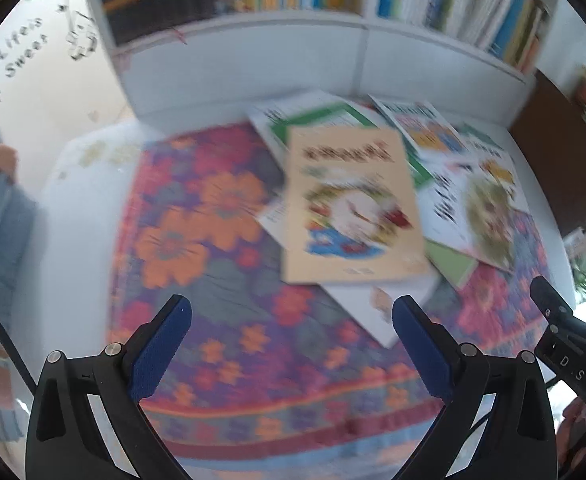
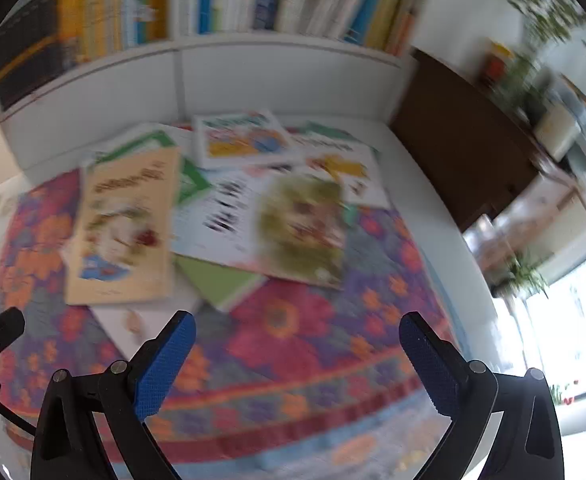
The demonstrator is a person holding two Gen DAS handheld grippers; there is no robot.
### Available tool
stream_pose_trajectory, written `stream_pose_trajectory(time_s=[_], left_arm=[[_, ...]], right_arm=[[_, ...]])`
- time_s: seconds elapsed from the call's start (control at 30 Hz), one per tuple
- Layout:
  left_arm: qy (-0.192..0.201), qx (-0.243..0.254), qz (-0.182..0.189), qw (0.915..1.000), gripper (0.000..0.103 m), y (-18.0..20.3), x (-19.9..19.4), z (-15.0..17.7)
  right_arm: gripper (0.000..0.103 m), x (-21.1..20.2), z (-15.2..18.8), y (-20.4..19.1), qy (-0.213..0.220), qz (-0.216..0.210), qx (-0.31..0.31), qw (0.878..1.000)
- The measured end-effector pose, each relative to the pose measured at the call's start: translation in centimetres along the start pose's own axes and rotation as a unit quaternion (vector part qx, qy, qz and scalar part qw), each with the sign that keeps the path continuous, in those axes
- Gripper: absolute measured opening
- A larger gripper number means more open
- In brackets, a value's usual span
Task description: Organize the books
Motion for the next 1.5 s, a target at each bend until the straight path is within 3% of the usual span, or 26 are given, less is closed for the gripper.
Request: stream_pose_trajectory(time_s=[0.27, 0.37, 0.43, 0.5, 0.57, 0.67, 0.73, 0.77, 0.83, 0.9, 1.07, 1.33, 1.5], left_arm=[[0.038, -0.022, -0.018, 0.9989, 0.1, -2.0, -2.3, -0.9], [0.013, -0.035, 0.035, 0.9987, 0.101, -1.5, -1.7, -0.2], [-0.039, -0.059, 0.097, 0.9927, 0.101, -0.6, -0.4, 1.1], [-0.059, -0.078, 0.126, 0.9872, 0.101, -0.3, 0.2, 1.9], [-0.051, -0.072, 0.098, 0.9912, 0.099, -0.4, 0.3, 1.9], [0.011, -0.039, 0.044, 0.9982, 0.101, -1.1, -1.7, 0.0], [0.033, -0.042, 0.038, 0.9978, 0.102, -1.3, -2.9, -0.8], [0.026, -0.049, 0.044, 0.9975, 0.102, -1.5, -2.8, -0.8], [-0.033, -0.064, 0.08, 0.9942, 0.102, -0.8, -1.3, 1.0], [-0.05, -0.064, 0.078, 0.9937, 0.102, -0.6, -0.1, 2.0], [-0.005, -0.039, -0.019, 0.9991, 0.102, -2.6, 0.1, 1.4], [-0.037, -0.034, -0.005, 0.9987, 0.102, -2.3, 1.2, 1.6], [-0.012, -0.024, -0.012, 0.9996, 0.102, -2.0, 0.6, 0.7]], right_arm=[[0.101, -0.9, -3.6, -4.9, 0.025, -0.051, -0.046, 0.997], [0.101, -0.9, -4.0, -5.2, 0.034, -0.062, -0.05, 0.996], [0.101, -0.8, -3.9, -5.1, 0.037, -0.063, -0.054, 0.996], [0.101, -0.2, -3.6, -4.8, 0.031, -0.066, -0.053, 0.996], [0.101, 0.3, -3.3, -4.4, 0.024, -0.066, -0.051, 0.996], [0.101, 0.2, -3.3, -3.6, 0.026, -0.068, -0.045, 0.996], [0.101, -0.1, -3.6, -3.0, 0.036, -0.067, -0.042, 0.996], [0.101, -0.2, -3.6, -2.8, 0.039, -0.066, -0.041, 0.996], [0.101, -0.2, -3.7, -2.7, 0.04, -0.066, -0.038, 0.996], [0.101, 0.2, -3.5, -2.8, 0.035, -0.07, -0.038, 0.996], [0.101, 0.9, -2.7, -3.2, 0.02, -0.075, -0.04, 0.996], [0.101, 0.4, -3.3, -3.8, 0.026, -0.072, -0.05, 0.996], [0.101, 0.3, -3.6, -4.0, 0.027, -0.07, -0.053, 0.996]])
Point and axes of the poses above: each gripper's, at about its wrist camera, not at the fingertips, and x roughly the way its jaws point, y to its right, z to its underside, the point moved 10 cm from there along x, roughly the way its jaws point, and after that the axes turned 14 degrees about -x, right-handed, at the moved point
